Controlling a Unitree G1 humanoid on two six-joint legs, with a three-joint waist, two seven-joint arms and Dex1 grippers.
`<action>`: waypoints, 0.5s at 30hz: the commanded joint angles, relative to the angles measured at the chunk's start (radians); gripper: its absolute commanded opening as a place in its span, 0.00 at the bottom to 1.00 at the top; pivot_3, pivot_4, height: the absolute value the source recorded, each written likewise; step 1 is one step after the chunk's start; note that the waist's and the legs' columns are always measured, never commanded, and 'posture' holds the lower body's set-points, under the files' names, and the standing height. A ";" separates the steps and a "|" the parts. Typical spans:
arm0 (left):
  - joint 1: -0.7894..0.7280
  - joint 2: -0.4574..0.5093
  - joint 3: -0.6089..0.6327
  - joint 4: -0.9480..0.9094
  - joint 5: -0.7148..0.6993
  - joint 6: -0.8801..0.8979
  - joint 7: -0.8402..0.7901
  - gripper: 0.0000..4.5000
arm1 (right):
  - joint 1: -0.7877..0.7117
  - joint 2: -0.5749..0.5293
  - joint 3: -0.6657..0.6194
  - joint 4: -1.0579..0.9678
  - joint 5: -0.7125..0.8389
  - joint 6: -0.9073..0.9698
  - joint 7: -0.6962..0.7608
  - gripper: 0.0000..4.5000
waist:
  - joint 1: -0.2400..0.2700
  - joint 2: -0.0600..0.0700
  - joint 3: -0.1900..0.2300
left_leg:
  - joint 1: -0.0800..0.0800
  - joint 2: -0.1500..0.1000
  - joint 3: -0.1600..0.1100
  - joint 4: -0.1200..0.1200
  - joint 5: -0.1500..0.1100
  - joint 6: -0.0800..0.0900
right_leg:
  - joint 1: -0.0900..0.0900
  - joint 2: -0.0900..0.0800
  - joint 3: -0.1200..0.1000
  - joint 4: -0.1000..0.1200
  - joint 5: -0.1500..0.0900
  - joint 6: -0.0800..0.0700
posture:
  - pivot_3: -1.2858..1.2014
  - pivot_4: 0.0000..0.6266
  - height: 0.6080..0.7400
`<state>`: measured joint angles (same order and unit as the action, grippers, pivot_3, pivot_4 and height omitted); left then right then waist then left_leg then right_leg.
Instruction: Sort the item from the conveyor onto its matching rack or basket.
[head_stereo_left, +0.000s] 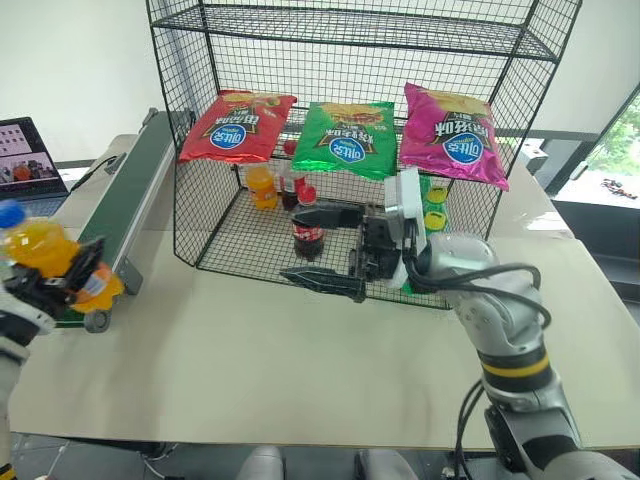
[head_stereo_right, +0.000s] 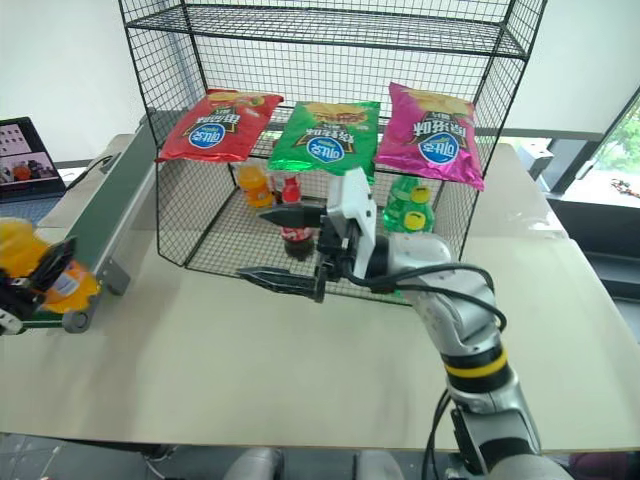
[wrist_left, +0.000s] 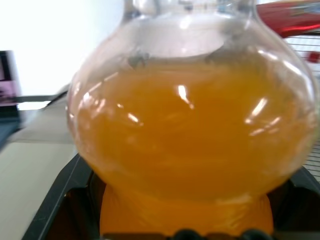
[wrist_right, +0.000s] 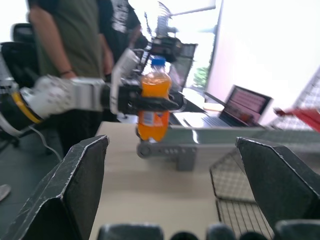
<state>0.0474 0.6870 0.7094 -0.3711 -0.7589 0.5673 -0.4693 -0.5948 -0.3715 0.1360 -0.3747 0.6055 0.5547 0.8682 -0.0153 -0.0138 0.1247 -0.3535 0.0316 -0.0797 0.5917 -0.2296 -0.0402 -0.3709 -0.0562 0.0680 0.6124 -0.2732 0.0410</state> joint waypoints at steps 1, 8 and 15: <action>-0.101 -0.025 -0.173 -0.088 0.021 0.007 0.046 0.68 | 0.089 -0.012 -0.008 -0.086 -0.070 -0.018 -0.101 1.00 | 0.003 0.000 0.000 | 0.000 0.000 0.000 0.000 0.000 0.000 | 0.000 0.000 0.000 0.000 0.000 0.000 | 0.52 0.24 0.98; -0.290 -0.161 -0.398 0.059 0.204 -0.092 0.121 0.68 | 0.165 0.012 0.024 -0.113 -0.183 -0.020 -0.245 1.00 | -0.015 0.001 0.000 | 0.000 0.001 0.000 0.000 0.001 0.000 | -0.001 0.003 0.001 0.001 0.000 0.000 | 0.52 0.24 0.98; -0.577 -0.334 -0.567 0.539 0.468 -0.400 0.176 0.68 | 0.169 0.049 0.063 -0.054 -0.280 -0.050 -0.314 1.00 | 0.001 0.000 0.000 | -0.001 -0.001 0.000 0.002 0.001 0.000 | 0.001 0.002 0.000 -0.001 0.001 0.001 | 0.52 0.24 0.98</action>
<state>-0.4734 0.3560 0.1362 0.1180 -0.3357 0.2752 -0.3079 -0.4144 -0.3259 0.1971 -0.4252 0.3521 0.5410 0.5696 -0.0140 -0.0136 0.1250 -0.3544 0.0301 -0.0801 0.5939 -0.2289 -0.0405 -0.3701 -0.0544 0.0684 0.6115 -0.2724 0.0418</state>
